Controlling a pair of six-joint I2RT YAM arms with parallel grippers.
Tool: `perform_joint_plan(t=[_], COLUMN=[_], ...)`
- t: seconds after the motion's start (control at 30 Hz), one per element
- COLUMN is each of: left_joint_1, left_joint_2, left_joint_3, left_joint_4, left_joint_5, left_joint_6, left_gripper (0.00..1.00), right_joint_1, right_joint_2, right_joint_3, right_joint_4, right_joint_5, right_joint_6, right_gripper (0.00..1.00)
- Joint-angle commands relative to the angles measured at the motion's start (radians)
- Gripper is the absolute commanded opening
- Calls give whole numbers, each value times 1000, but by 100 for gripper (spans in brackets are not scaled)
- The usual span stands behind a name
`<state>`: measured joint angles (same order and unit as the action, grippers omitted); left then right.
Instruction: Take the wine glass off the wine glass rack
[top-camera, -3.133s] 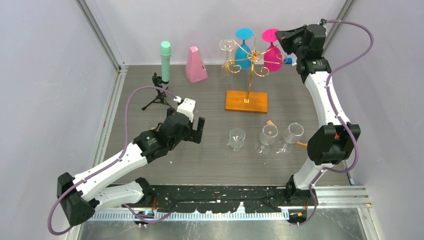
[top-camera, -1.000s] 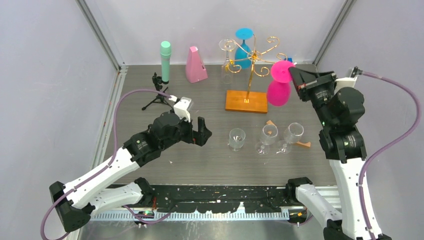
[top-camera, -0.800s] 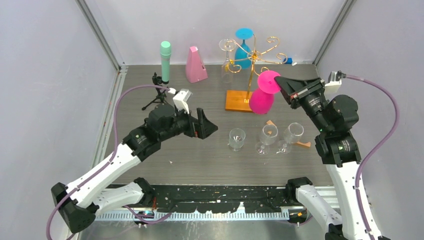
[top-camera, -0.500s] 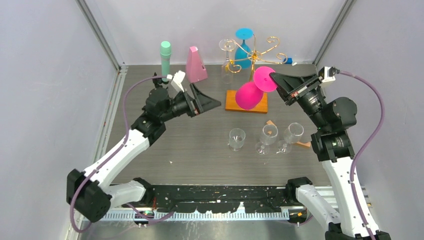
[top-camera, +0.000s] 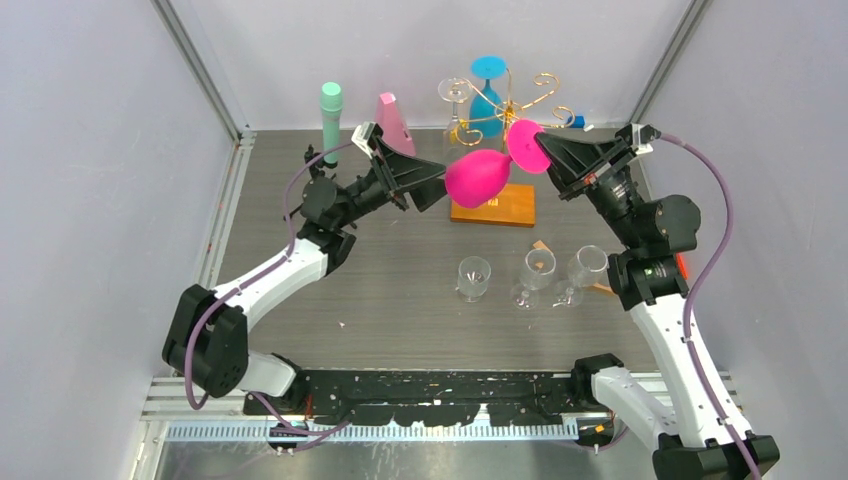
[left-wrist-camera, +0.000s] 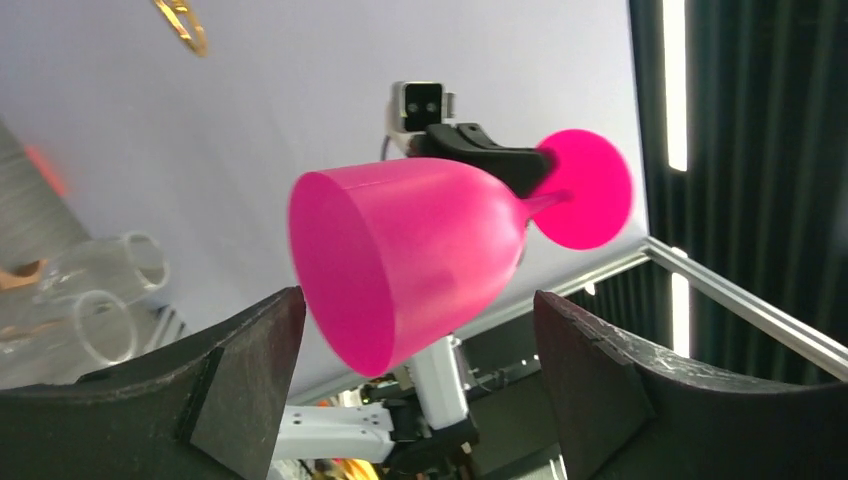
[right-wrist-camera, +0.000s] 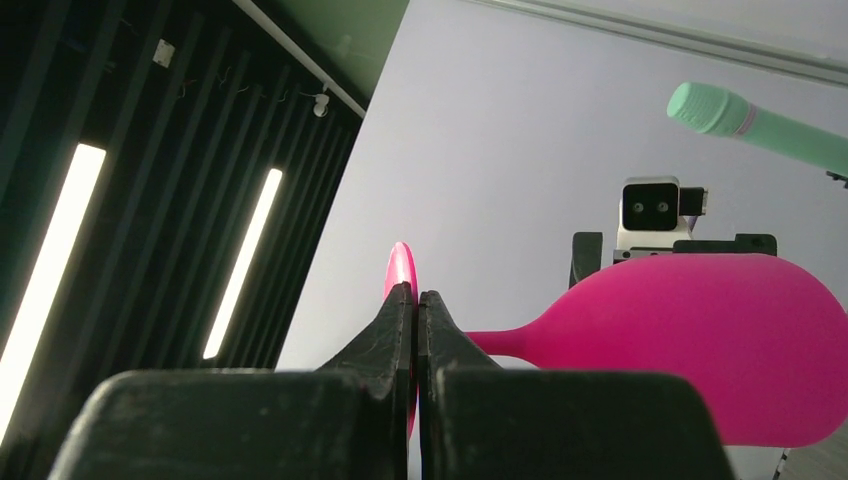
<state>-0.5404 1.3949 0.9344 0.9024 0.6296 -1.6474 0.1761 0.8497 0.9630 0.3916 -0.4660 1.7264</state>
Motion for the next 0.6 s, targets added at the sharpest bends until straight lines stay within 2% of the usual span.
perform_joint_plan(t=[0.0, 0.13, 0.23, 0.3, 0.47, 0.57], left_joint_1=[-4, -8, -9, -8, -9, -9], left_joint_2=[-23, -36, -59, -74, -109, -130], left_joint_3=[-15, -17, -23, -28, -9, 3], left_joint_4=[219, 286, 298, 296, 321, 284], left_joint_5=[-3, -15, -22, -28, -17, 2], left_joint_6=[-203, -303, -323, -322, -279, -237], left_gripper=[83, 74, 66, 61, 56, 51], right_joint_1=[16, 25, 31, 34, 37, 43], right_joint_2=[21, 67, 91, 102, 113, 117], right_joint_3=[-18, -17, -26, -38, -85, -115], right_joint_4=[127, 162, 180, 190, 183, 181], right_joint_5=[-4, -16, -15, -10, 24, 41], right_joint_6=[53, 85, 110, 122, 108, 104], right_gripper=[0, 0, 0, 0, 0, 0])
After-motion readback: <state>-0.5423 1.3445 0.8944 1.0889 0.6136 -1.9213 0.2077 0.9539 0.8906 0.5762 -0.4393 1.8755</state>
